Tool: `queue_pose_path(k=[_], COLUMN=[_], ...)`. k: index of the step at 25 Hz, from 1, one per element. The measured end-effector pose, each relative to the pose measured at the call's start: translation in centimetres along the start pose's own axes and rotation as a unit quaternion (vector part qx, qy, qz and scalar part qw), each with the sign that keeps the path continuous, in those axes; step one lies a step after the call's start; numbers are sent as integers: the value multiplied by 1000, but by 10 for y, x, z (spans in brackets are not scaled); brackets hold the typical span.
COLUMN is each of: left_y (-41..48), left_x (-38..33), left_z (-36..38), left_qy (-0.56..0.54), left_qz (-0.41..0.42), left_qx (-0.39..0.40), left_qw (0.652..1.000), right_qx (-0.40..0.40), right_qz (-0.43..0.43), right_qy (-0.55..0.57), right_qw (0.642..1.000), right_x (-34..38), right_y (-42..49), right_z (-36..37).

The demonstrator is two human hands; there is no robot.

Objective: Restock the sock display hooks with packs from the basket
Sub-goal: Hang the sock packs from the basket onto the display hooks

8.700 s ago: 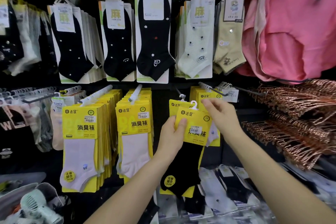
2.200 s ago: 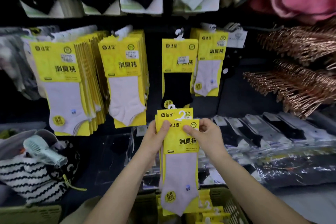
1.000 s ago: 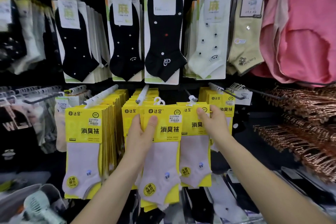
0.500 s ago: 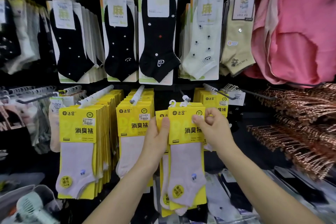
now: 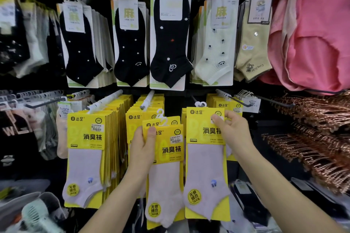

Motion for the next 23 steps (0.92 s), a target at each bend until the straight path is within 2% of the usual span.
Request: queue_pose_path(k=[11,15,16,18,20,23], left_y=[-1,-5,-7,-11,-17,-22], left_x=[-10,-11,-12,-15,-16,-12], left_z=[0,10,15,28,41,53], left_qy=[9,-17,-22,-30,-40,-60], left_qz=[20,6,7,12,14,-6], left_qx=[11,20,25,41,58,65], left_qw=[1000,1000,999,999,997,996], right_qx=[-7,-81,-79,-12,43,28], right_qz=[16,-20,-43,-70,-75,-55], right_qy=[-68,-80,-55,8,-5,5], right_qw=[998,993,994,997,996,998], right_x=[-26,-19,-13,-4,-2,-3], right_y=[25,14,7,-12,-24,-24], right_z=[25,10,10,21,31,19])
Point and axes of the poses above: each hand's wrist, its own y-axis towards the middle knuckle, its own z-axis out of the palm, x = y × z, the point moved 7 cm from there along y, towards the middle knuckle, and after that the axes turned 5 degrees about -x, right-handed, at the moved point
